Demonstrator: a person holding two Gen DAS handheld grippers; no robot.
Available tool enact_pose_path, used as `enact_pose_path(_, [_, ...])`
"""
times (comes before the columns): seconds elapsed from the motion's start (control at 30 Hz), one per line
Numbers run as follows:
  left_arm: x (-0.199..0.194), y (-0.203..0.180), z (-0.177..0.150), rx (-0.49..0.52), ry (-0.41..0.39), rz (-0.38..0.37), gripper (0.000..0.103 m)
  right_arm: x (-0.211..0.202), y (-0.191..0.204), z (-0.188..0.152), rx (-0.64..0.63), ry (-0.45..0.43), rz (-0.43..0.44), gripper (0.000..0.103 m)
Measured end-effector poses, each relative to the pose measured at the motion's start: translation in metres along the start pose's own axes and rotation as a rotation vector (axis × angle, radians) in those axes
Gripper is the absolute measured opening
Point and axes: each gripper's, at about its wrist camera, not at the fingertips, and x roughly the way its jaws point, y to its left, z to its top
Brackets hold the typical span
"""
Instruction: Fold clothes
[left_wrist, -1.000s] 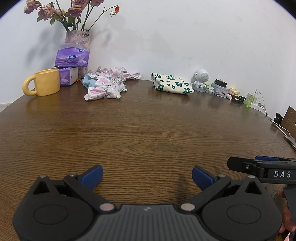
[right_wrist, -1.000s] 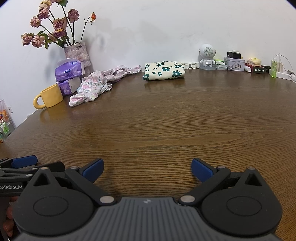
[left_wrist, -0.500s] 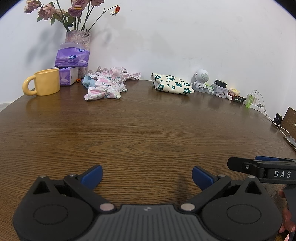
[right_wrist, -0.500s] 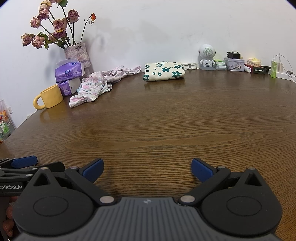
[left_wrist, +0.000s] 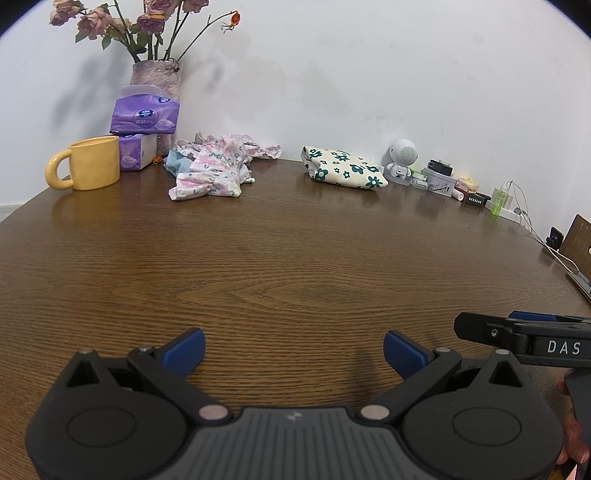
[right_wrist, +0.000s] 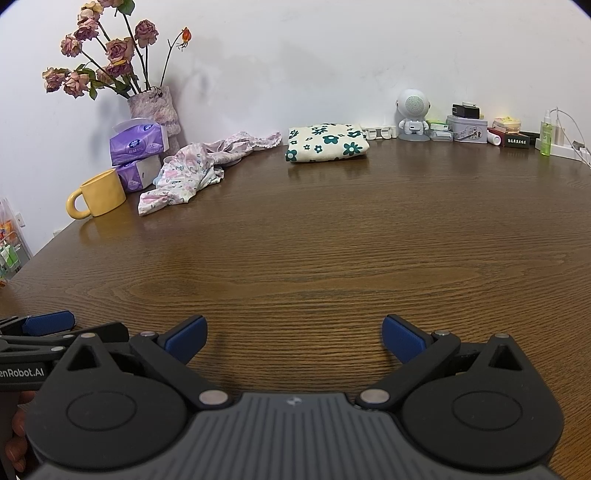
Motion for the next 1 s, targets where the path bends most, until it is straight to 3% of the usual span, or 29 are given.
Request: enact_pose_path(1.0, [0.0006,0.0,0.0005,0.007,0.003,-0.003,0.103,-0.0002,0.0005,0.0004,-0.004,0.008,0.001,0.103])
